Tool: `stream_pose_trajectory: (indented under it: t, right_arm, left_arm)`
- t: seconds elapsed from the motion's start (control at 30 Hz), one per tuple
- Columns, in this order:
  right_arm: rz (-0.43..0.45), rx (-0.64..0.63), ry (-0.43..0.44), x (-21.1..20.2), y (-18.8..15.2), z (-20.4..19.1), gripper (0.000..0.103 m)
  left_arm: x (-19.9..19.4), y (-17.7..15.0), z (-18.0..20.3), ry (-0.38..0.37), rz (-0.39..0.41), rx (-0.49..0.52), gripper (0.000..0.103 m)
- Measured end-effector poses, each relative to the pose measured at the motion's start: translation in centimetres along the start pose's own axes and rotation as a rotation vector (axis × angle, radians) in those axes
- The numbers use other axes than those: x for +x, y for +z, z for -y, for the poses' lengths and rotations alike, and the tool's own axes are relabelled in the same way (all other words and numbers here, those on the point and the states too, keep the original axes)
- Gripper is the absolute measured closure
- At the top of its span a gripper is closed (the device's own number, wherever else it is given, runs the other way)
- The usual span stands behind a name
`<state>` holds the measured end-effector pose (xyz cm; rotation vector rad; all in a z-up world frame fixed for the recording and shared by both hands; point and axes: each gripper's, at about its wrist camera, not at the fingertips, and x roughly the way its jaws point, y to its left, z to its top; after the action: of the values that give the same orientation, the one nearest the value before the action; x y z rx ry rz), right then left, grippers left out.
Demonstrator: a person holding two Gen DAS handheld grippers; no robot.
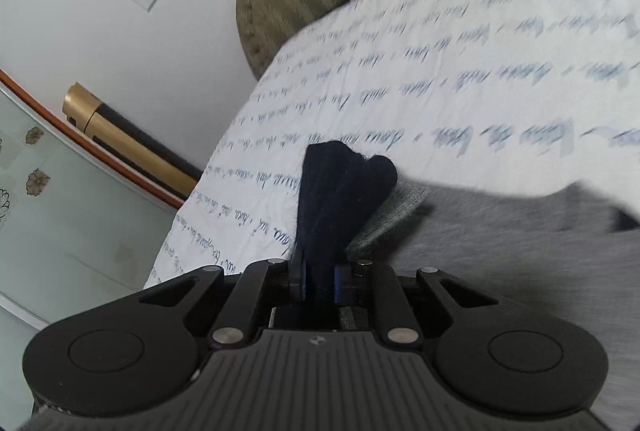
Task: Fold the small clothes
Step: 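Grasp the navy-lined edge with the right tool while the left lifts the grey sweater, then fold the lifted grey sweater over onto the bundle with the left tool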
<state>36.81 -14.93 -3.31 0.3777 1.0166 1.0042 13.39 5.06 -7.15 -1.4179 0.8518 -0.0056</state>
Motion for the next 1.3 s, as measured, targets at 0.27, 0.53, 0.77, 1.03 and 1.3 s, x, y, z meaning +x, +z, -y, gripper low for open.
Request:
stream_pose_trajectory:
  t: [0.27,0.53,0.77,1.03,1.3]
  right_arm:
    - [0.038,0.030,-0.134,-9.7,-2.8,4.8,0.087]
    - [0.090,0.132,-0.156,-10.8,-6.5,8.8,0.087]
    - [0.087,0.115,-0.205,-12.2,-5.8,10.0,0.087]
    - [0.199,0.251,-0.151,-14.4,-8.1,12.9,0.071]
    - [0.332,-0.017,-0.151,-15.9,-6.3,6.0,0.059]
  left_arm:
    - [4.4,-4.5,0.5,0.009,-0.197,0.063,0.098]
    - [8.6,-6.9,0.7,0.114,-0.240,0.139,0.098]
    - [10.7,-7.7,1.3,0.136,-0.246,0.171,0.098]
    - [10.8,-5.9,2.5,0.160,-0.414,0.284,0.083]
    - [2.4,-7.4,10.5,0.079,-0.004,1.193,0.050]
